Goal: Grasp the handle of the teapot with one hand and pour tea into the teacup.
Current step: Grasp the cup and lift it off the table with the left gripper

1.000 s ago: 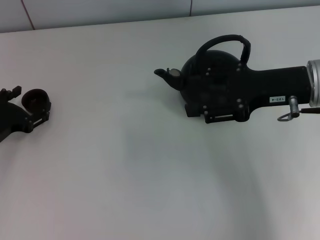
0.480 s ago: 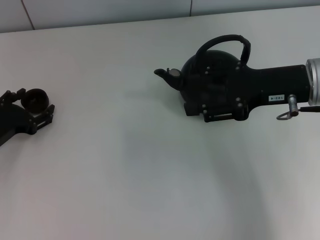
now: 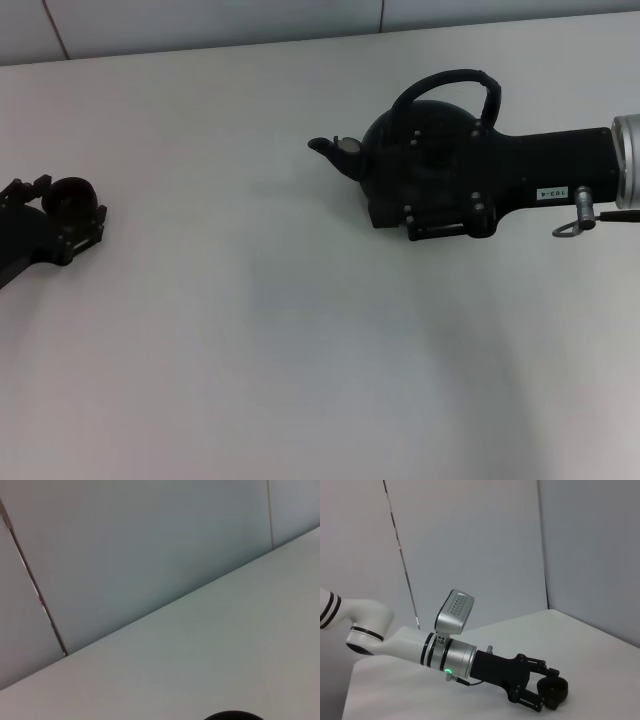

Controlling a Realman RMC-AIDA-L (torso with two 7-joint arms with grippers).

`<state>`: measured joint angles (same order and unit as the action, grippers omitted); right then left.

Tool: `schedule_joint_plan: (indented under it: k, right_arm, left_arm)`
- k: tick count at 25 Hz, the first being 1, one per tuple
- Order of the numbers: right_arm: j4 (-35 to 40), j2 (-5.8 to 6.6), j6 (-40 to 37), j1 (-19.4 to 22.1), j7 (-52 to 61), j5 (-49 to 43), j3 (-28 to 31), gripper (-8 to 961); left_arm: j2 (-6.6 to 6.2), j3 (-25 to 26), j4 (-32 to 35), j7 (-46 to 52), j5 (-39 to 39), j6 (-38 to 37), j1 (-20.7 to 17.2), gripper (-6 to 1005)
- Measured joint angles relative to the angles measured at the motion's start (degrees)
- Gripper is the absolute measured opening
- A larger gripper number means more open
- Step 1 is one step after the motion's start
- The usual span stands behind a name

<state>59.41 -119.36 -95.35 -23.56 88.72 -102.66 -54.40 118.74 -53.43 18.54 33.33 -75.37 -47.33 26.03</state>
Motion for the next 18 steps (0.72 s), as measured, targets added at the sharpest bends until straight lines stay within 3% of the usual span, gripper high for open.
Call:
schedule_joint_plan:
  k: [5, 10, 18]
  right_arm:
    - [0.0, 0.00, 0.1, -0.1, 0.0, 0.0, 0.0, 699]
    - [0.0, 0.00, 0.1, -0.1, 0.0, 0.0, 0.0, 699]
    - [0.0, 0.04, 0.4, -0.4, 0.0, 0.0, 0.0, 699]
  left_arm:
    - [0.00, 0.0, 0.0, 0.4, 0.0, 1.0, 0.4, 779]
    - [0.06, -0.1, -0.1, 0.4, 0.0, 2.1, 0.8, 707]
    - [0.09, -0.1, 0.0, 0.4, -0.2, 1.0, 1.0, 711]
